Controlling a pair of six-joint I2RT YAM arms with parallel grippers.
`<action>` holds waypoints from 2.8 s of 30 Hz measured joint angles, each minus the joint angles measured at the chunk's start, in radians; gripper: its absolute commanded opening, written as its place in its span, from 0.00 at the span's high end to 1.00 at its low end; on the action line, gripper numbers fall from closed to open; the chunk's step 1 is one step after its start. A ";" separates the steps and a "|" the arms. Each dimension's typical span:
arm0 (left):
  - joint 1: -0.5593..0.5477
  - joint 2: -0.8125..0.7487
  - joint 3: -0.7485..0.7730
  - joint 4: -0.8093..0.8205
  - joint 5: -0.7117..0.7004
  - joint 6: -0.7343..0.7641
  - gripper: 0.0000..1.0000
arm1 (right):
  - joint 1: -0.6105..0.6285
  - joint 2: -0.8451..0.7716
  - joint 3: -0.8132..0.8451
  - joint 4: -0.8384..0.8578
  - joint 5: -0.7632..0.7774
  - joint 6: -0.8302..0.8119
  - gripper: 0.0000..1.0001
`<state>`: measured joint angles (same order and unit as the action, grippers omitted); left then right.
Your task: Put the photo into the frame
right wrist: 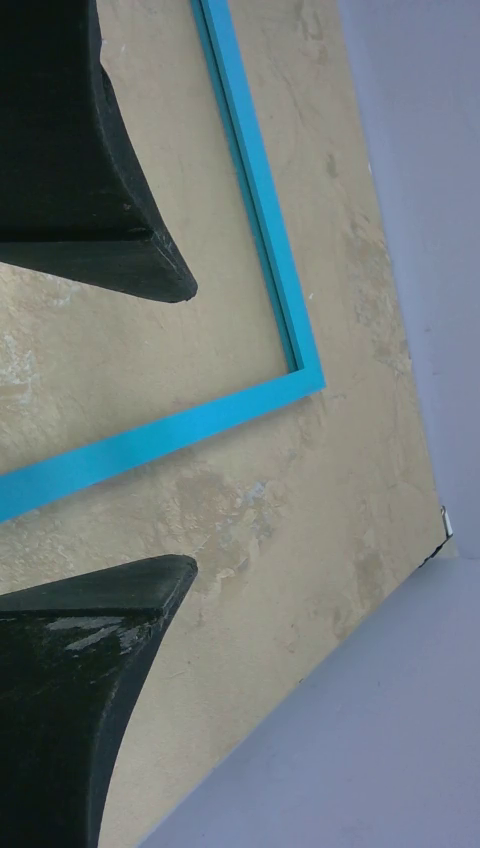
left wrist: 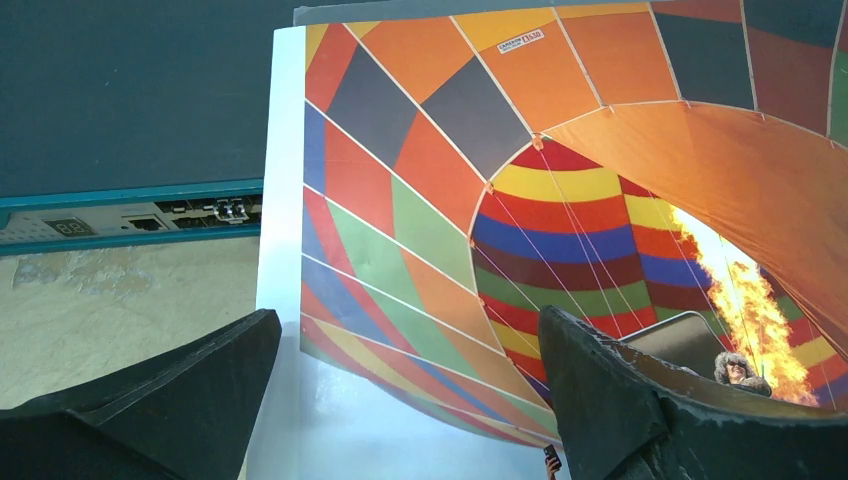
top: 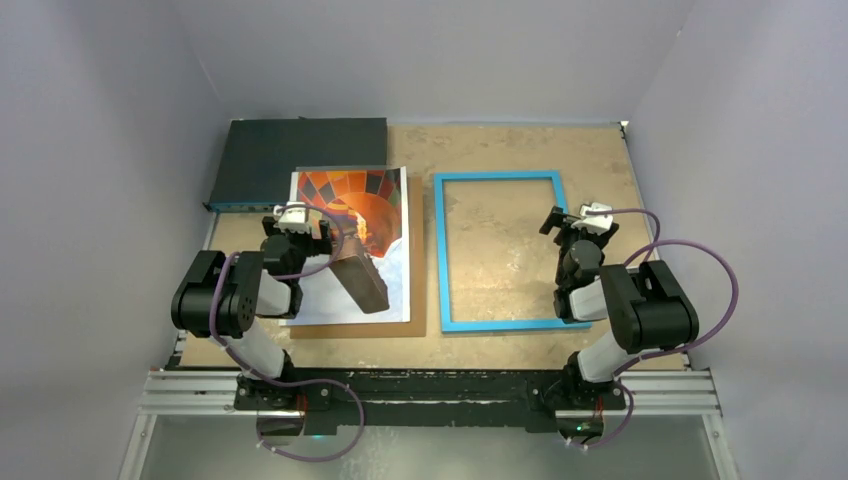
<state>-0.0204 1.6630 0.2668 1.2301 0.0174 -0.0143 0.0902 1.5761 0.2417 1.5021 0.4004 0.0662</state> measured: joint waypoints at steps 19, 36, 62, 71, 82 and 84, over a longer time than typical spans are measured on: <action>0.012 -0.127 0.226 -0.475 0.024 0.012 0.00 | 0.006 -0.106 0.012 -0.135 0.011 -0.003 0.01; 0.077 -0.179 1.086 -1.659 0.153 0.041 0.03 | 0.341 -0.082 0.674 -1.091 0.060 0.414 0.01; 0.099 -0.141 1.259 -2.074 0.180 0.034 0.12 | 0.651 0.281 0.870 -1.520 -0.078 0.425 0.38; 0.099 -0.141 1.316 -2.111 0.197 0.034 0.12 | 0.665 0.303 0.871 -1.505 -0.051 0.433 0.76; 0.097 -0.142 1.321 -2.127 0.273 0.016 0.11 | 0.668 0.300 0.958 -1.629 -0.051 0.471 0.98; 0.090 -0.146 1.300 -2.103 0.275 0.007 0.10 | 0.659 0.291 0.996 -1.667 -0.055 0.480 1.00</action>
<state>0.0700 1.5169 1.5669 -0.8726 0.2928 -0.0074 0.7494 1.8671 1.2373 -0.1654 0.3454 0.5461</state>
